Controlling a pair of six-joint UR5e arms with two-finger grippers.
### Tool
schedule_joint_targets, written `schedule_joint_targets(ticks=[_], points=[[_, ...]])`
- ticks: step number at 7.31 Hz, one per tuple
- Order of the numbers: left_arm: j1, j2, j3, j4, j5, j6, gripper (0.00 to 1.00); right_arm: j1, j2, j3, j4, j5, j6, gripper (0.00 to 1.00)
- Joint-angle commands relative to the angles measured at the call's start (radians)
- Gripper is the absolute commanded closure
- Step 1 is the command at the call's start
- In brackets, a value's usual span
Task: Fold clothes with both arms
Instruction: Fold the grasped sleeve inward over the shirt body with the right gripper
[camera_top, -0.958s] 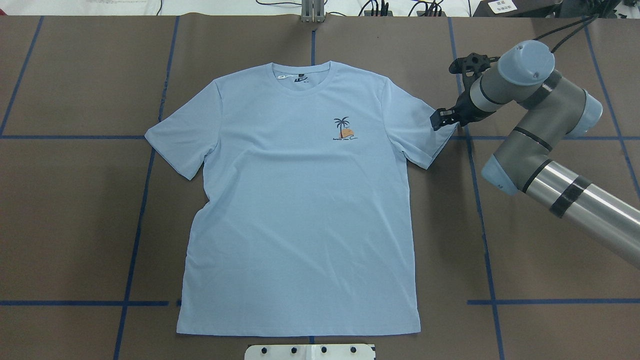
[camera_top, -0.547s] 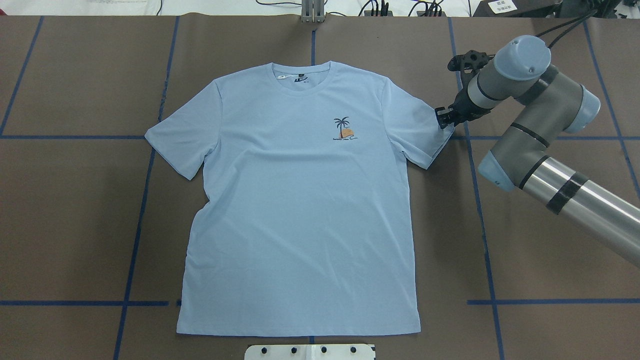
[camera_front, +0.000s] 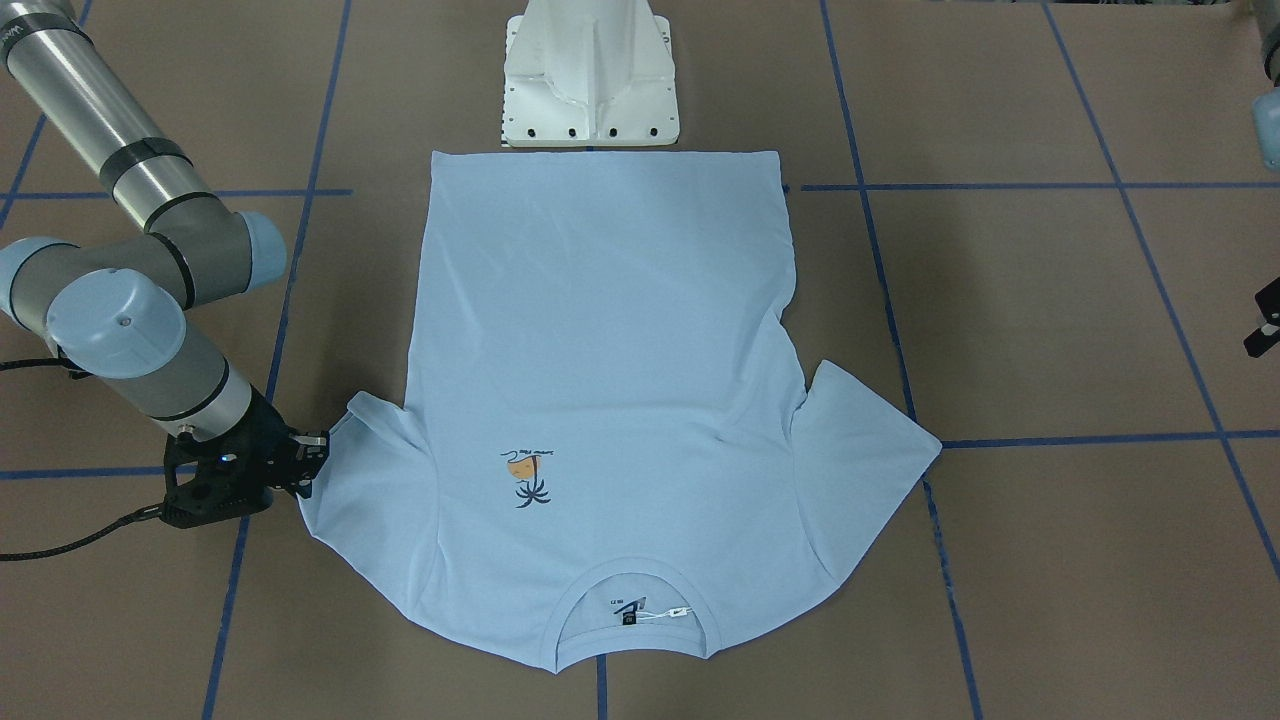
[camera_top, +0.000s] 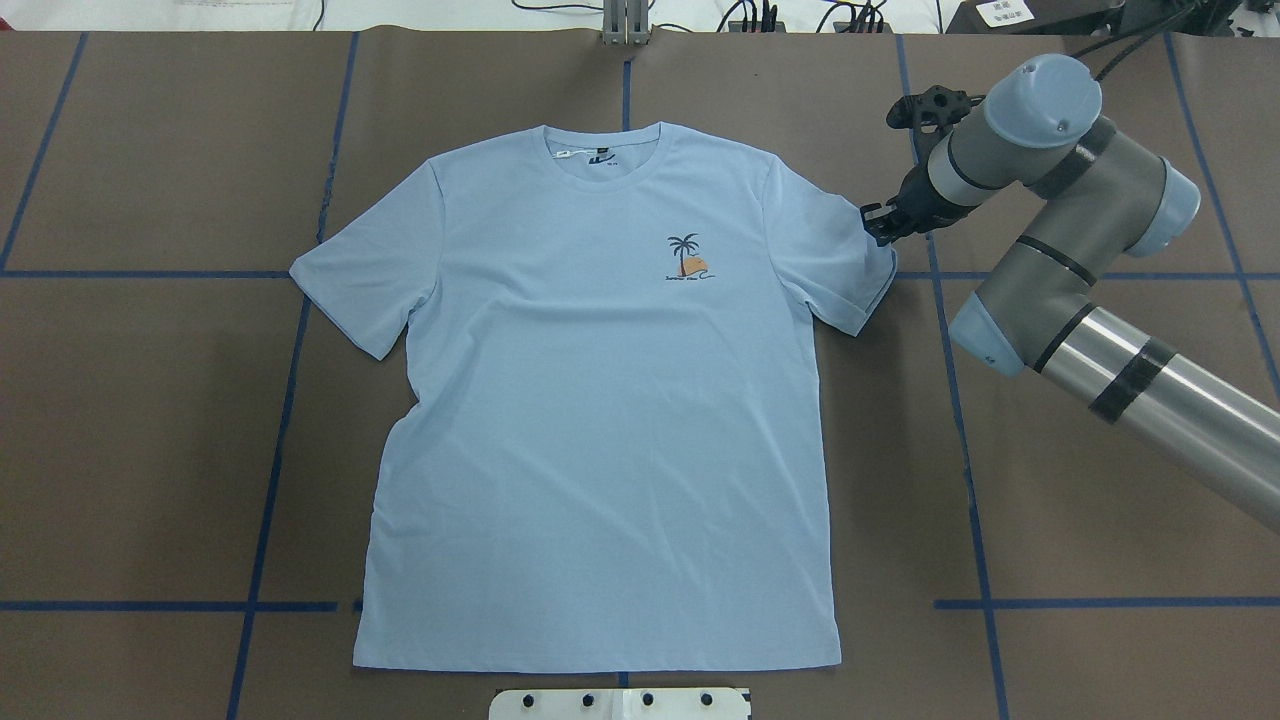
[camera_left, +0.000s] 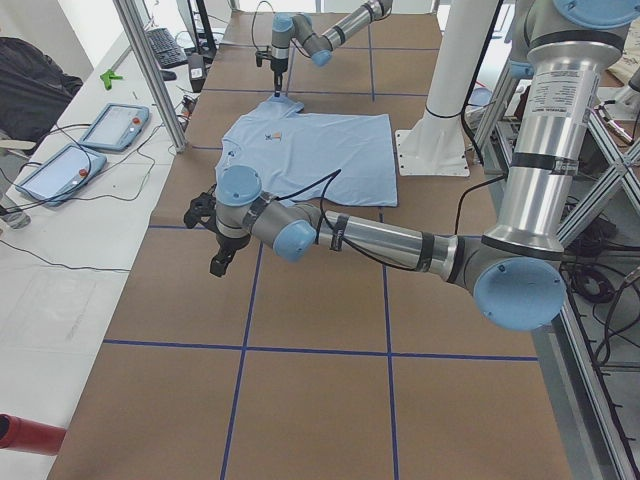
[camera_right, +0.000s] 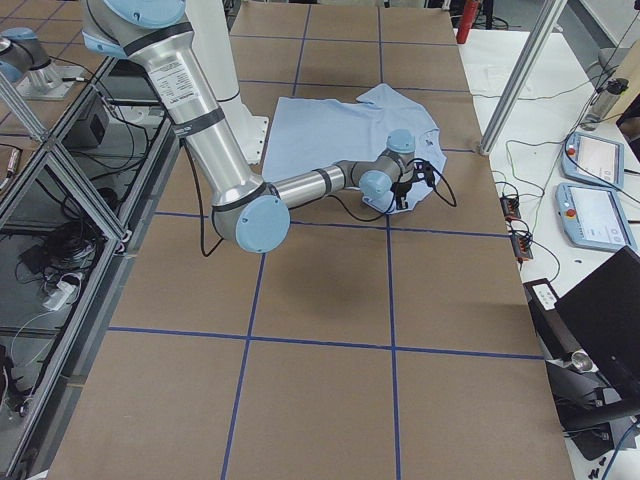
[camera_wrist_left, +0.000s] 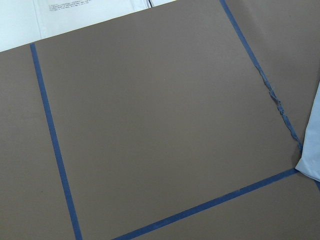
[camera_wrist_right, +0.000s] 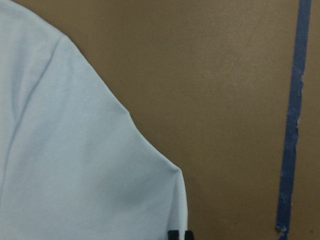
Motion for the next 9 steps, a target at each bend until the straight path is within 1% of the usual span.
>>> schedule_joint_targets(ticks=[1, 2, 3, 4, 5, 6, 7, 8, 9], points=[[-0.001, 0.003, 0.001, 0.0, 0.001, 0.002, 0.01, -0.024, 0.04, 0.046, 0.003, -0.004, 0.088, 1.0], [-0.001, 0.003, 0.001, 0.0, 0.001, 0.002, 0.01, -0.053, 0.081, 0.035, 0.002, -0.015, 0.104, 1.0], [-0.001, 0.005, 0.001, 0.0, 0.001, 0.0, 0.01, -0.082, 0.121, 0.032, -0.009, -0.065, 0.139, 1.0], [-0.003, 0.005, 0.001, 0.0, 0.001, 0.0, 0.01, -0.109, 0.196, -0.019, -0.009, -0.146, 0.218, 1.0], [-0.003, 0.003, -0.005, 0.002, 0.001, 0.0, 0.01, -0.119, 0.345, -0.189, -0.007, -0.198, 0.239, 1.0], [-0.004, 0.0, -0.003, 0.002, 0.003, 0.0, 0.01, -0.131, 0.47, -0.379, -0.001, -0.282, 0.24, 1.0], [-0.003, -0.005, 0.0, 0.002, 0.003, -0.002, 0.01, -0.151, 0.489, -0.426, 0.0, -0.333, 0.24, 1.0], [-0.004, -0.005, 0.0, 0.002, 0.003, 0.0, 0.01, -0.172, 0.495, -0.428, 0.0, -0.376, 0.242, 1.0], [-0.004, -0.006, 0.0, 0.002, 0.003, -0.002, 0.01, -0.211, 0.506, -0.443, -0.001, -0.491, 0.28, 1.0]])
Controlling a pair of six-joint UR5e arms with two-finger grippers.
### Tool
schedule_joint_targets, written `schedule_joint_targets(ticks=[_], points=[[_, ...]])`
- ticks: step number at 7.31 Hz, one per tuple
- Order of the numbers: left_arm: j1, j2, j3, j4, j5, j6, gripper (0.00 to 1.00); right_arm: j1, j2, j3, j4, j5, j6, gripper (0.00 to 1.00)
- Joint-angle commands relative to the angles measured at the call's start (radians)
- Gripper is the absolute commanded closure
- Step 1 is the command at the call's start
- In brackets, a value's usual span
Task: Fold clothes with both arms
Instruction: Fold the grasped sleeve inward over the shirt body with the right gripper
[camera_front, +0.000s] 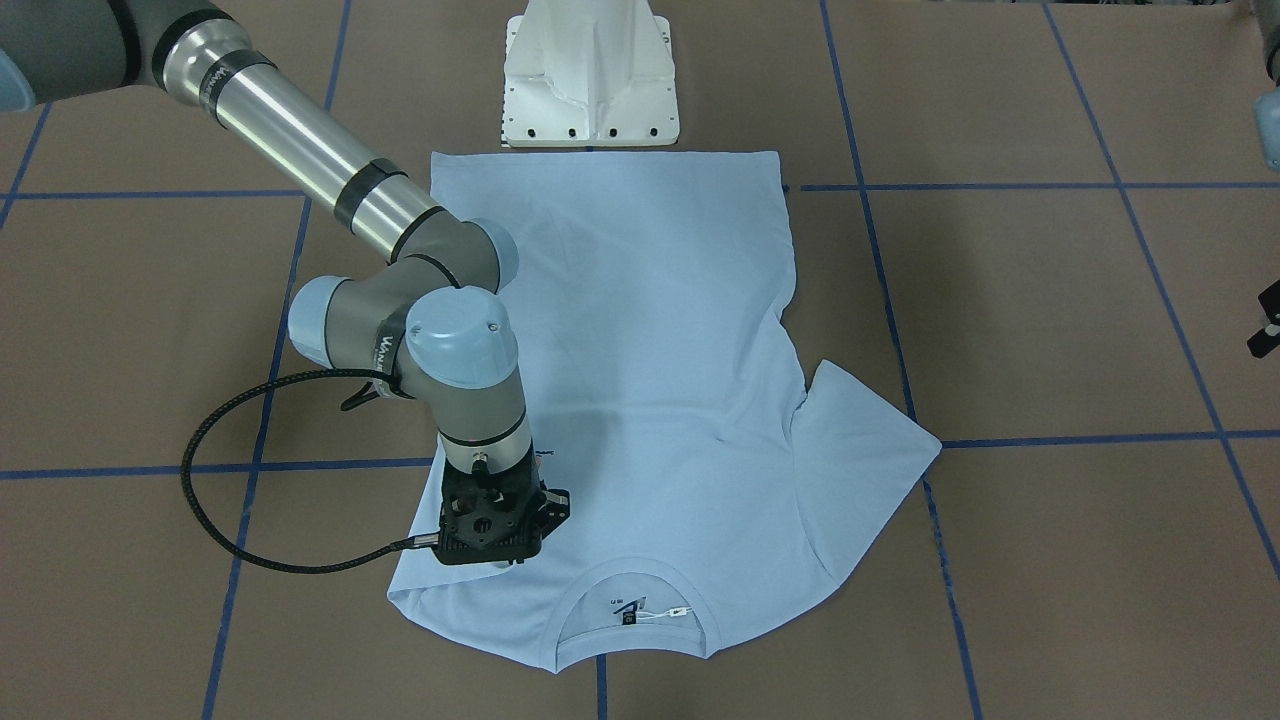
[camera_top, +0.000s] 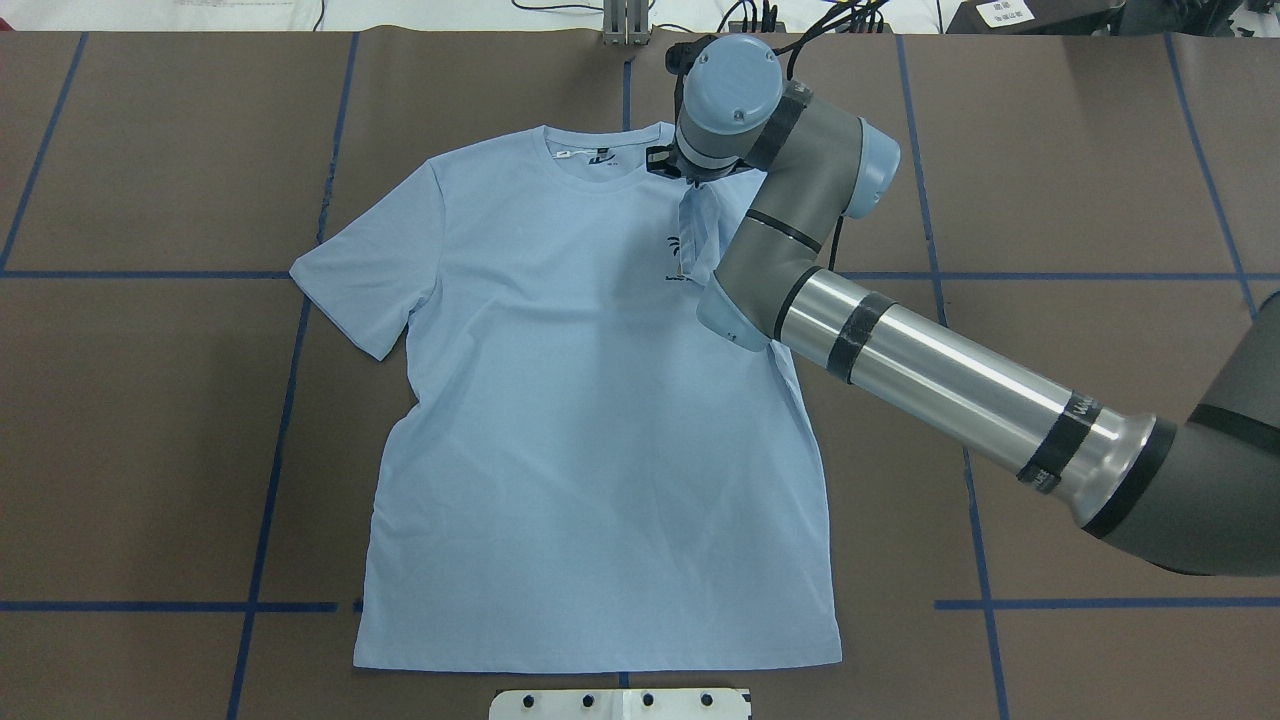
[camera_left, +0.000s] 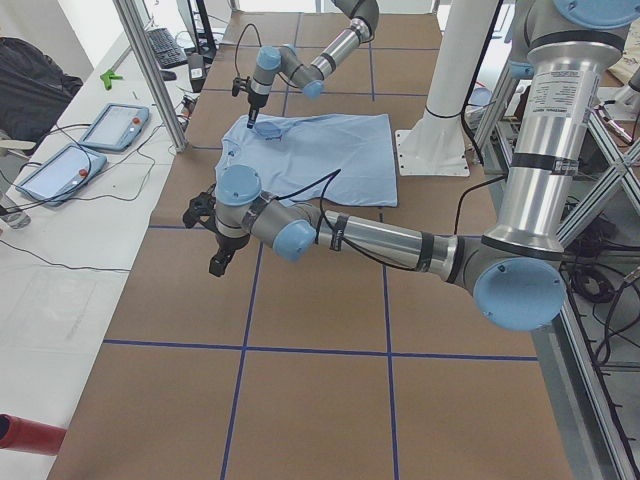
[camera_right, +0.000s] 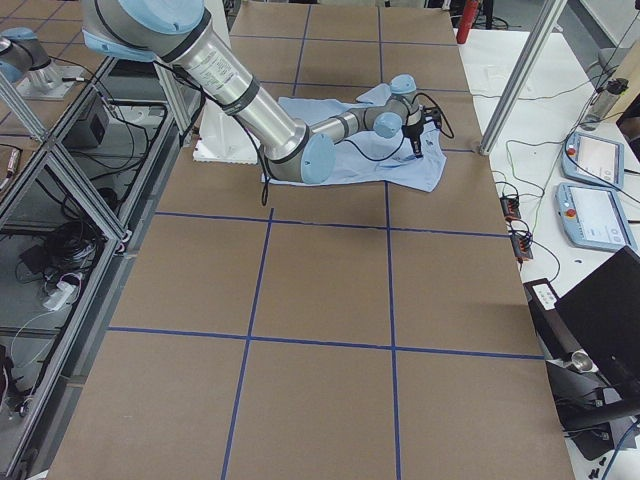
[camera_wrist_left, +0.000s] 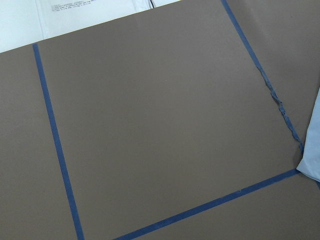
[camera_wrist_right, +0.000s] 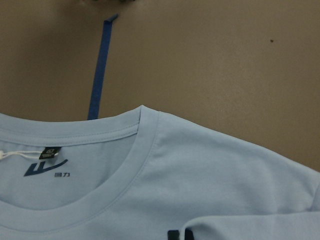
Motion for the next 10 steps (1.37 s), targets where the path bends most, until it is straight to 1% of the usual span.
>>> schedule_joint_targets(ticks=[1, 2, 4, 5, 6, 7, 8, 9, 10], points=[[0.001, -0.005, 0.001, 0.0, 0.0, -0.001, 0.01, -0.05, 0.036, -0.049, 0.001, -0.127, 0.03, 0.79], [0.001, -0.008, 0.001, 0.0, 0.0, -0.01, 0.01, -0.053, 0.037, -0.047, 0.001, -0.124, 0.026, 0.01], [0.003, -0.013, 0.004, -0.002, 0.0, -0.03, 0.01, -0.049, 0.036, -0.043, -0.001, -0.112, 0.02, 0.0], [0.004, -0.014, 0.007, -0.002, 0.0, -0.045, 0.01, -0.034, 0.036, -0.038, -0.002, -0.078, 0.007, 0.0], [0.006, -0.032, 0.013, -0.003, 0.0, -0.091, 0.01, -0.005, 0.036, -0.036, -0.008, -0.003, 0.001, 0.0], [0.01, -0.075, 0.028, -0.005, 0.002, -0.182, 0.01, 0.028, 0.022, -0.006, -0.027, 0.11, -0.002, 0.0], [0.063, -0.092, 0.024, -0.024, 0.009, -0.291, 0.01, 0.064, -0.008, 0.087, -0.156, 0.231, -0.011, 0.0], [0.137, -0.1, 0.024, -0.087, 0.084, -0.452, 0.01, 0.08, -0.039, 0.196, -0.307, 0.294, -0.025, 0.0], [0.242, -0.105, 0.022, -0.122, 0.195, -0.596, 0.01, 0.083, -0.077, 0.3, -0.429, 0.303, -0.026, 0.0]])
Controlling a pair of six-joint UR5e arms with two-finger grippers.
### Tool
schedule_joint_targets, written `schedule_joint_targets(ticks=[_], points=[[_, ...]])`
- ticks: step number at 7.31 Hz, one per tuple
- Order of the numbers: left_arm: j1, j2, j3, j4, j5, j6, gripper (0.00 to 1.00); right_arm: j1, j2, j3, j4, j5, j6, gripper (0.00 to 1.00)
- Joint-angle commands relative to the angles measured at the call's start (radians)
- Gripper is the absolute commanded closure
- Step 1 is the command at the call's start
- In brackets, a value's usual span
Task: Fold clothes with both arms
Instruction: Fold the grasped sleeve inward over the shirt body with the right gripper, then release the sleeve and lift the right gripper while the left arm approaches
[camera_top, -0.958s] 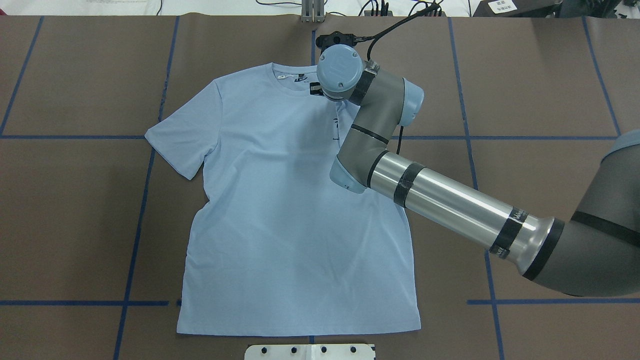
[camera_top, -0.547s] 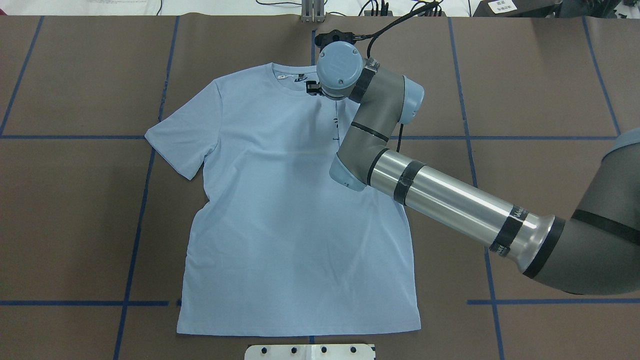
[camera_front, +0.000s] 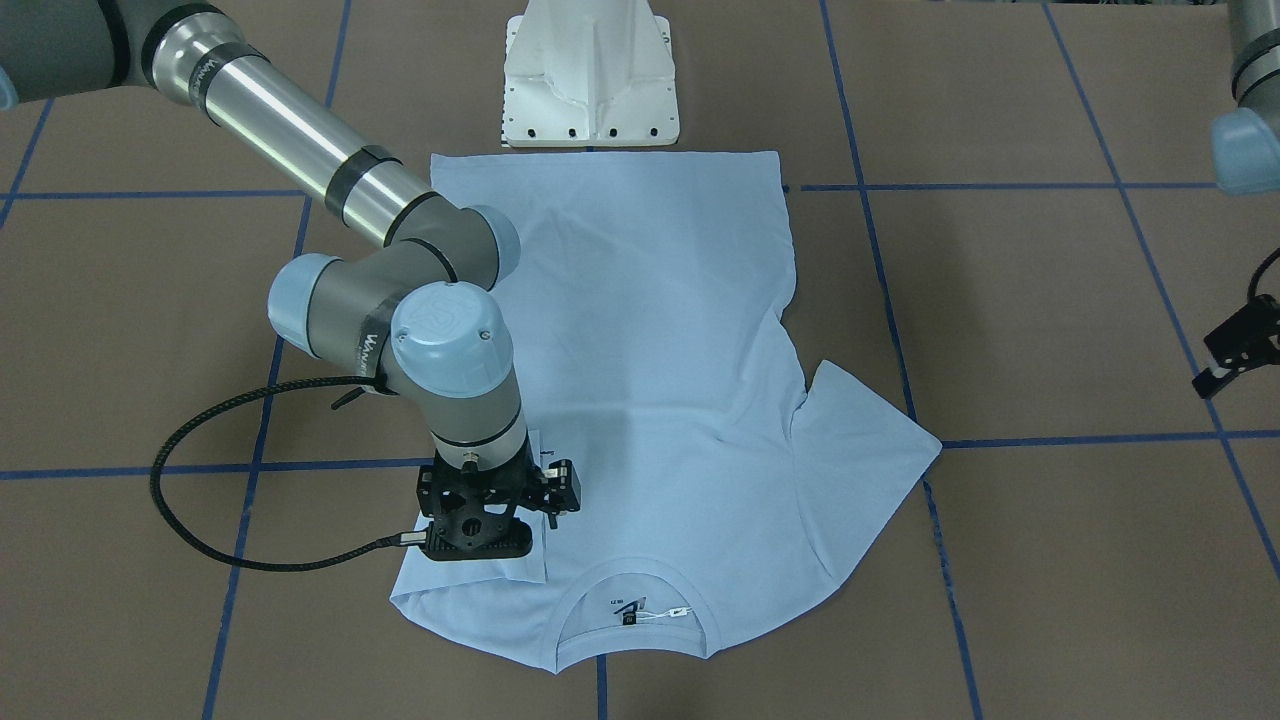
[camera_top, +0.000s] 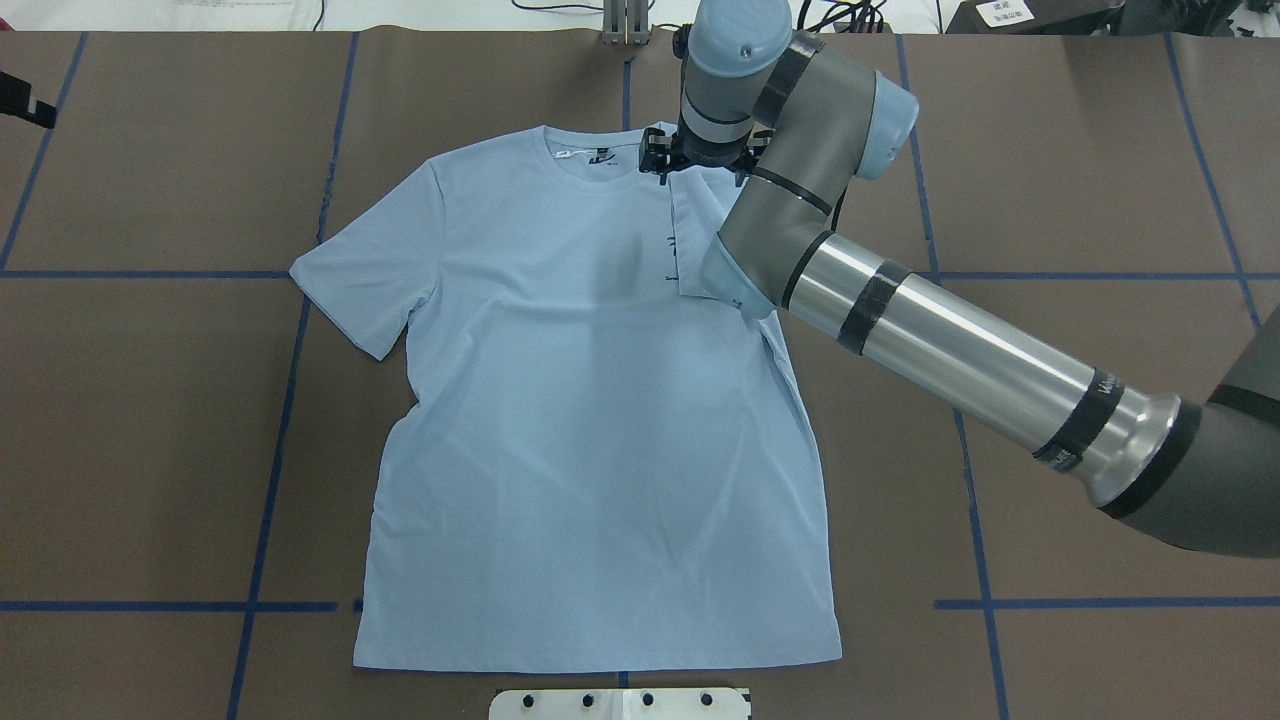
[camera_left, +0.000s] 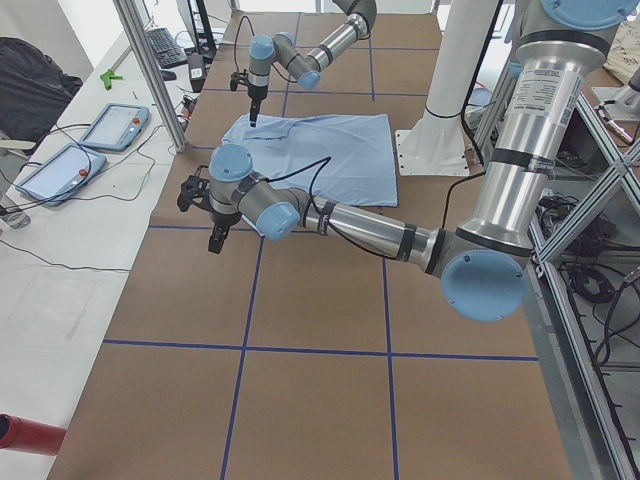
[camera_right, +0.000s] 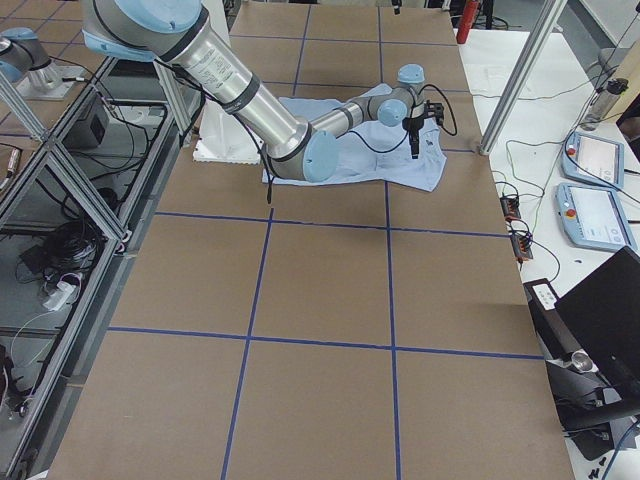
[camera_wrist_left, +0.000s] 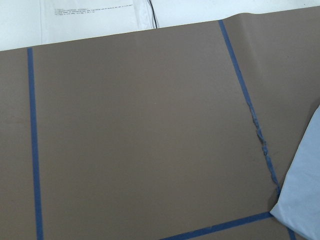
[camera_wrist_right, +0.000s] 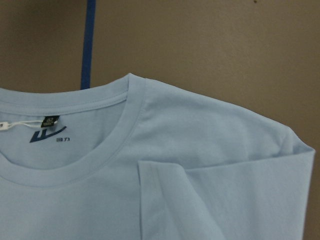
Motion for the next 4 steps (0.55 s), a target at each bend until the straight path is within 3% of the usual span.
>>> schedule_joint_targets(ticks=[1, 2, 3, 4], points=[[0.179, -0.033, -0.002, -0.06, 0.177, -0.307, 0.01, 0.022, -0.095, 0.257, -0.285, 0.055, -0.014, 0.0], [0.265, -0.052, -0.004, -0.06, 0.278, -0.445, 0.01, 0.04, -0.168, 0.4, -0.397, 0.072, -0.127, 0.0], [0.334, -0.064, 0.007, -0.06, 0.356, -0.519, 0.01, 0.074, -0.189, 0.473, -0.516, 0.127, -0.261, 0.0], [0.379, -0.078, 0.019, -0.06, 0.406, -0.567, 0.01, 0.083, -0.204, 0.501, -0.539, 0.165, -0.302, 0.0]])
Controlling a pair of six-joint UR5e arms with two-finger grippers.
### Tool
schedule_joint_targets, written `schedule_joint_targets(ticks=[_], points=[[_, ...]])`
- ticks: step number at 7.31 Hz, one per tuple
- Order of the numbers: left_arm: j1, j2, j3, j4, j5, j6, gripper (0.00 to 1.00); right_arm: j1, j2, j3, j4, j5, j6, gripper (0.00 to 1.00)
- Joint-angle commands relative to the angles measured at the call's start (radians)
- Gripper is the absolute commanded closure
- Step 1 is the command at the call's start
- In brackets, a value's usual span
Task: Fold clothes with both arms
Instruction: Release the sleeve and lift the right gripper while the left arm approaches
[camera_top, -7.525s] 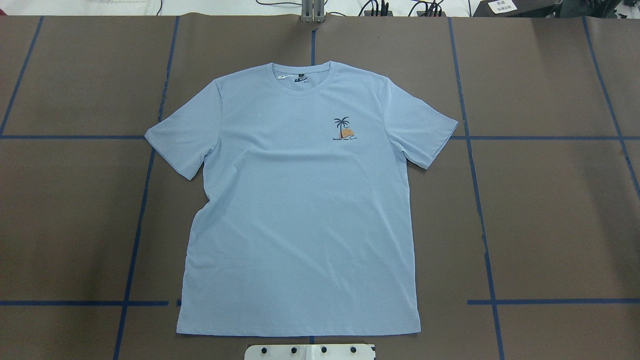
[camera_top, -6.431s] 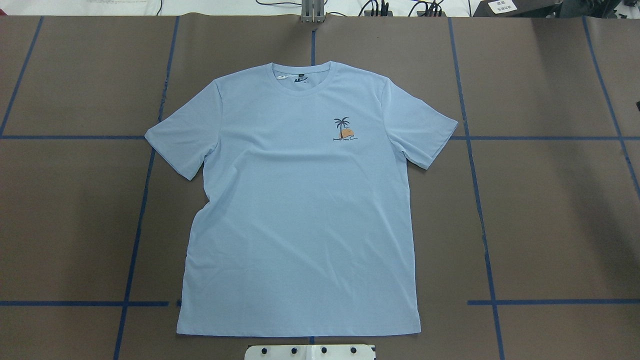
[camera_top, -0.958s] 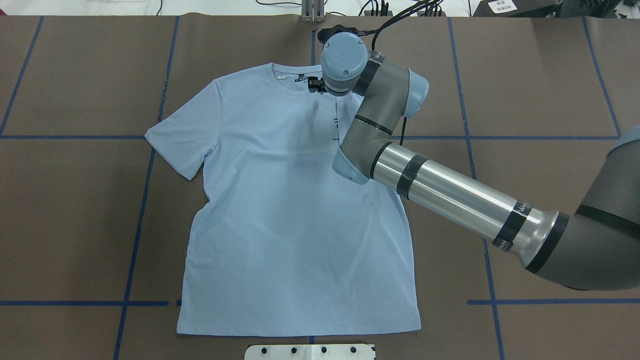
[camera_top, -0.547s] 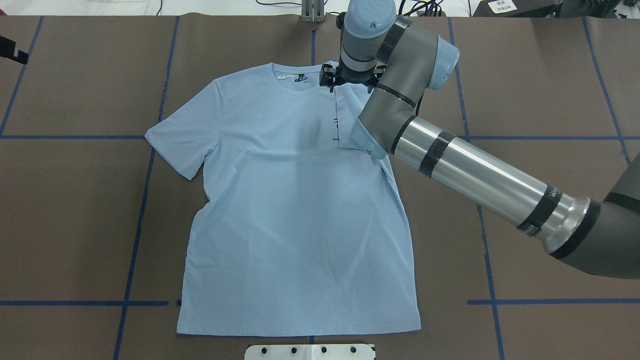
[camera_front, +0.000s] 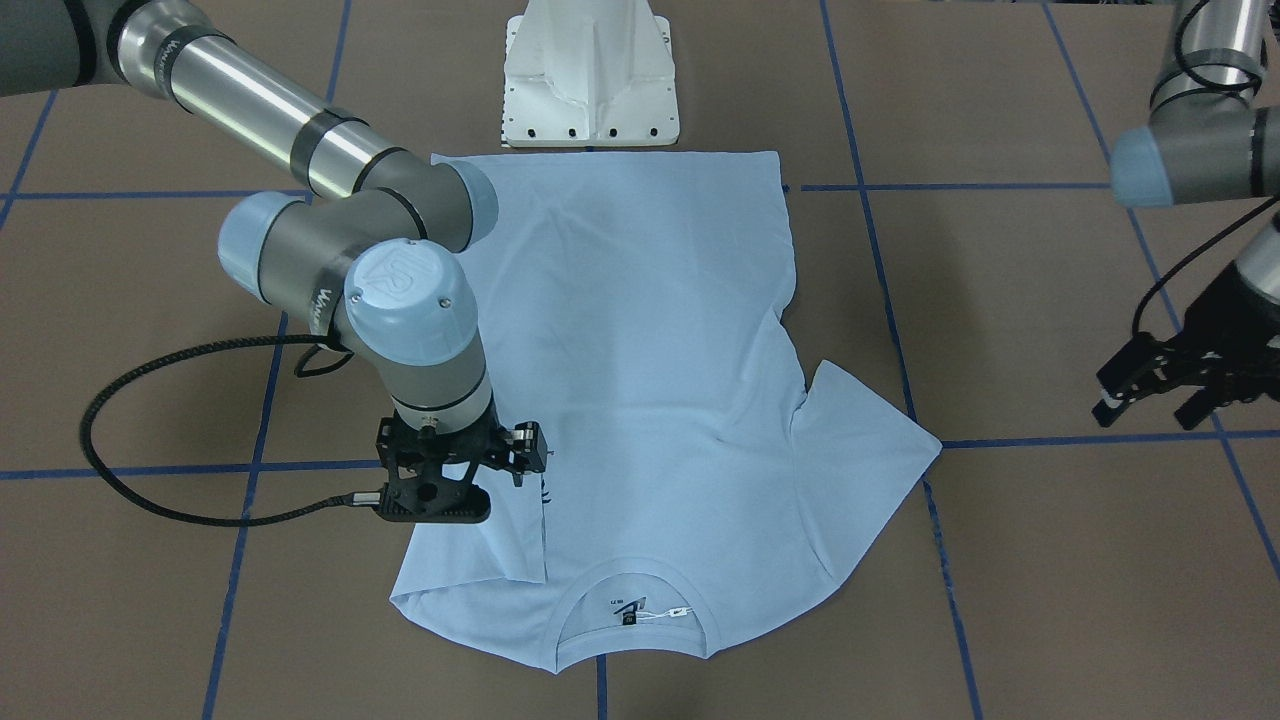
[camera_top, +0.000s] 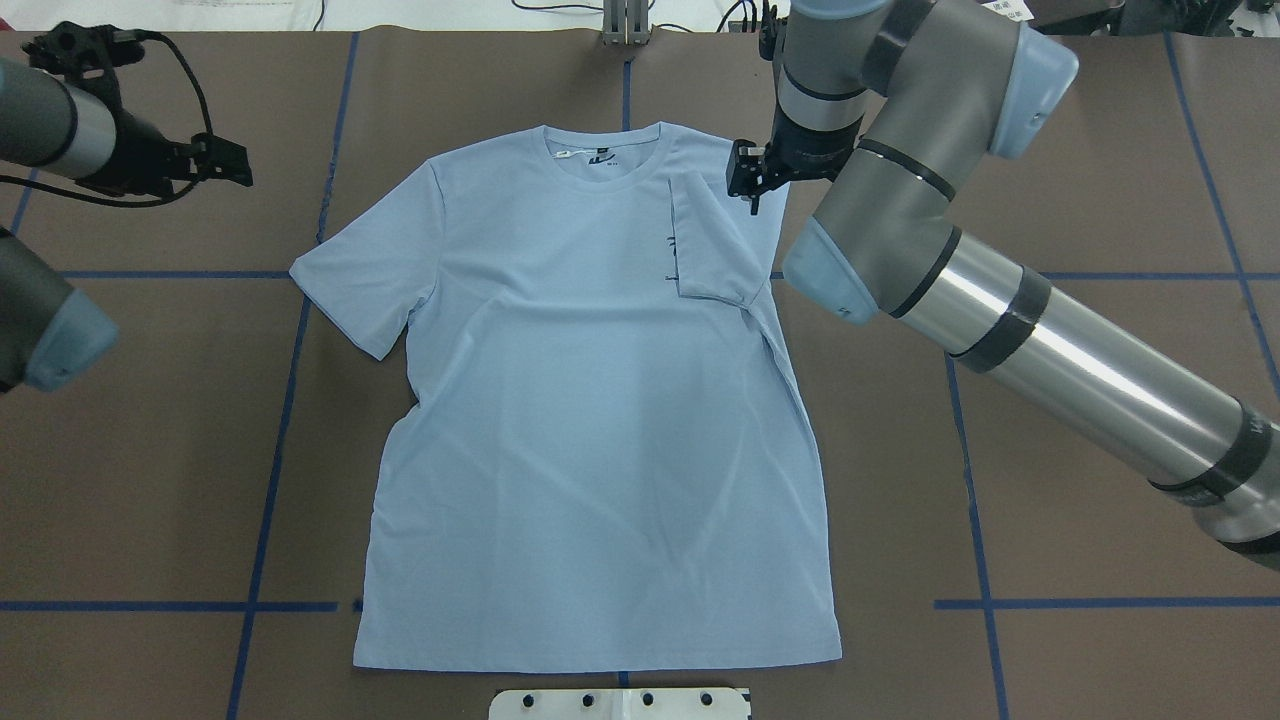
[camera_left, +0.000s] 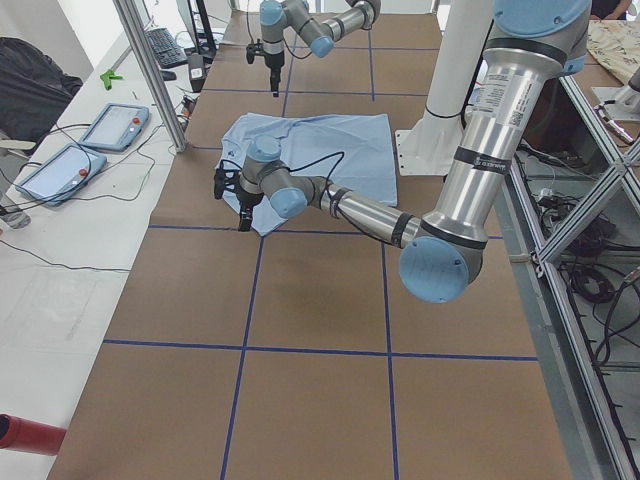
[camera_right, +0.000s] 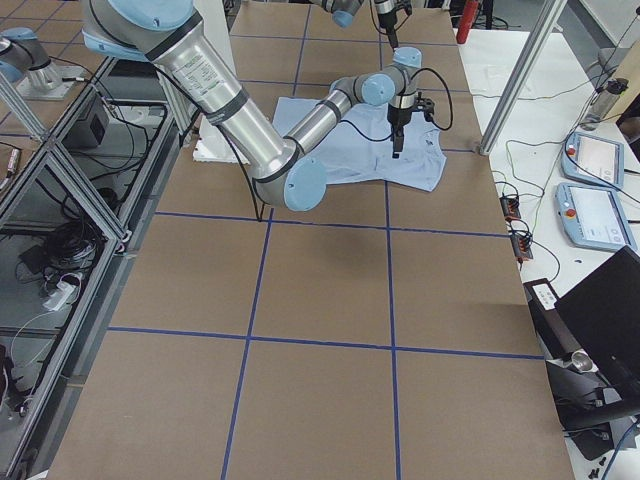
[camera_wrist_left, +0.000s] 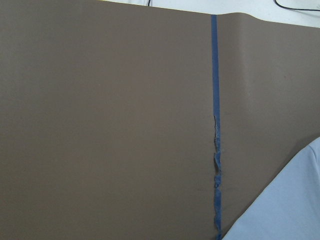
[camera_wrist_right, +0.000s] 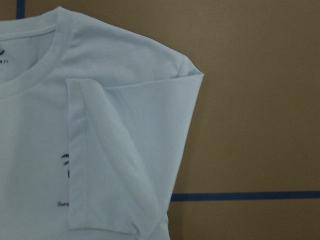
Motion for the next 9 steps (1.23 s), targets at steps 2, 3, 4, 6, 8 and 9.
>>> schedule_joint_targets(ticks=[2, 3, 4, 6, 8, 9], points=[[0.16, -0.05, 0.052, -0.001, 0.141, -0.2, 0.02, 0.019, -0.105, 0.131, -0.061, 0.052, -0.083, 0.0], [0.18, -0.069, 0.088, -0.004, 0.176, -0.221, 0.02, 0.021, -0.112, 0.131, -0.039, 0.053, -0.077, 0.0], [0.191, -0.075, 0.114, -0.009, 0.179, -0.225, 0.06, 0.019, -0.133, 0.133, -0.006, 0.055, -0.075, 0.0], [0.191, -0.073, 0.134, -0.024, 0.192, -0.22, 0.1, 0.021, -0.15, 0.137, 0.024, 0.102, -0.068, 0.0], [0.191, -0.063, 0.148, -0.029, 0.193, -0.217, 0.17, 0.019, -0.156, 0.137, 0.105, 0.098, 0.0, 0.0], [0.191, -0.061, 0.161, -0.039, 0.193, -0.217, 0.18, 0.018, -0.155, 0.136, 0.105, 0.098, 0.001, 0.0]])
